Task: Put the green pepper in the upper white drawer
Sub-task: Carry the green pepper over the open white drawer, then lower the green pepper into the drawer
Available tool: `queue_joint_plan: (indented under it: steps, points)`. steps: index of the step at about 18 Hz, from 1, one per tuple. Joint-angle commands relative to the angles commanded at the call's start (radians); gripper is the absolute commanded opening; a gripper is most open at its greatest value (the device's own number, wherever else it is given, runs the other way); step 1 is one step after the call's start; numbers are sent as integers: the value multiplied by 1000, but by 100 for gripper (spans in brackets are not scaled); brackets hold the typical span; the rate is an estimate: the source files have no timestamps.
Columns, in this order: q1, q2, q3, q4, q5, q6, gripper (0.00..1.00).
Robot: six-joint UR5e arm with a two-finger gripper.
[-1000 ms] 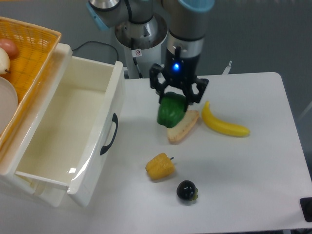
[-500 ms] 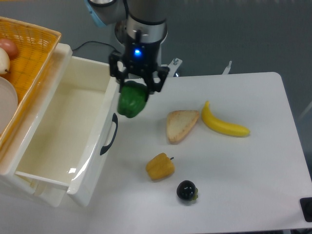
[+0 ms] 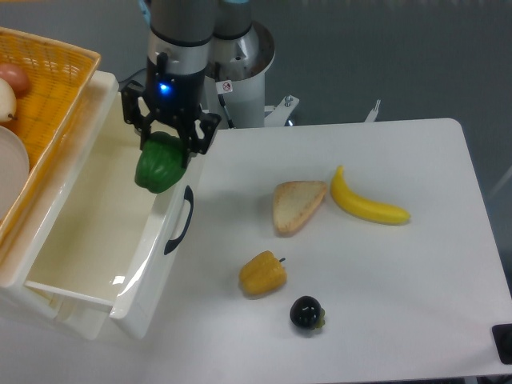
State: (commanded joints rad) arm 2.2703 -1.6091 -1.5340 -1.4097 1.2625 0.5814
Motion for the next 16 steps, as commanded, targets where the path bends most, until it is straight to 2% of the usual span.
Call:
queue_joint_plan:
  steps: [16]
  points:
    - [-74,-71,2,12,6,-15,49]
